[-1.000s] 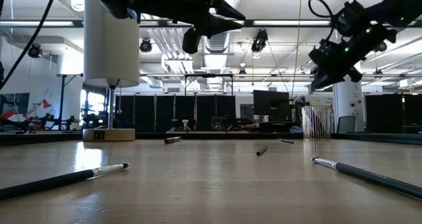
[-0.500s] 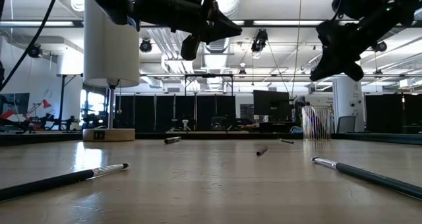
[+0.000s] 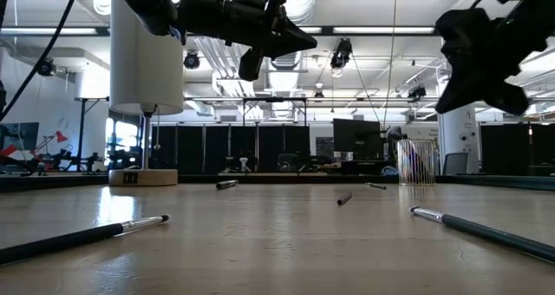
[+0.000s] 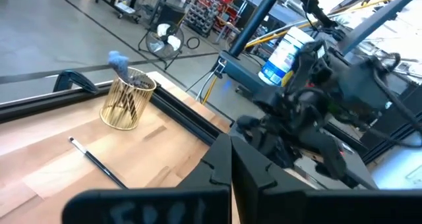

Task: Put items in baskets/containers
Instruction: Put the lash brush into the yellow container

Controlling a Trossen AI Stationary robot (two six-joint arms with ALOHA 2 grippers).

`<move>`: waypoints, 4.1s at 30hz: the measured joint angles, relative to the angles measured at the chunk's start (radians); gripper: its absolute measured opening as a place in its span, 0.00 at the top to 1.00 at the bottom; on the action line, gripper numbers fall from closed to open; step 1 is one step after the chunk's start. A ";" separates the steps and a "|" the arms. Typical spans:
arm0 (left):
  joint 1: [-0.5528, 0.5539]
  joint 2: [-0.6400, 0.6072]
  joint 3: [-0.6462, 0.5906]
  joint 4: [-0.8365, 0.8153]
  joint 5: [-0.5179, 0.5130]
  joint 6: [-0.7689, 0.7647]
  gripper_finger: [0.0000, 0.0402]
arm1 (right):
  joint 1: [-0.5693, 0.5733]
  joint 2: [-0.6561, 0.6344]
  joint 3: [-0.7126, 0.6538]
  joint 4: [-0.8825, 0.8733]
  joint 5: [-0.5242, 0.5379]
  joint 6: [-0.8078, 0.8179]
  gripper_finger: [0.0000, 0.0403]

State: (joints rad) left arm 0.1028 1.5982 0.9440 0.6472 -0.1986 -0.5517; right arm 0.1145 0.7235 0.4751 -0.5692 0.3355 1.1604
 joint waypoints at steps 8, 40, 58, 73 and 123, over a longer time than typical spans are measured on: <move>0.000 0.000 0.000 -0.017 0.002 -0.004 1.00 | 0.230 0.122 0.002 -0.027 0.012 0.342 0.97; 0.000 0.000 0.000 -0.136 0.000 -0.044 1.00 | 0.412 0.776 0.251 0.050 -0.320 0.699 0.74; 0.000 0.000 0.000 -0.151 0.000 -0.076 1.00 | 0.422 0.726 0.257 -0.013 -0.388 0.774 0.71; 0.000 0.000 0.000 -0.177 0.004 -0.084 1.00 | 0.422 0.799 0.254 -0.007 -0.333 0.796 0.73; -0.016 -0.105 0.005 -0.180 0.122 -0.267 0.75 | 0.051 0.093 0.327 -0.040 0.076 -0.365 0.98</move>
State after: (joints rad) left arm 0.0868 1.4933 0.9490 0.4672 -0.0761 -0.8185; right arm 0.1652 0.8165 0.8026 -0.6096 0.4111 0.7957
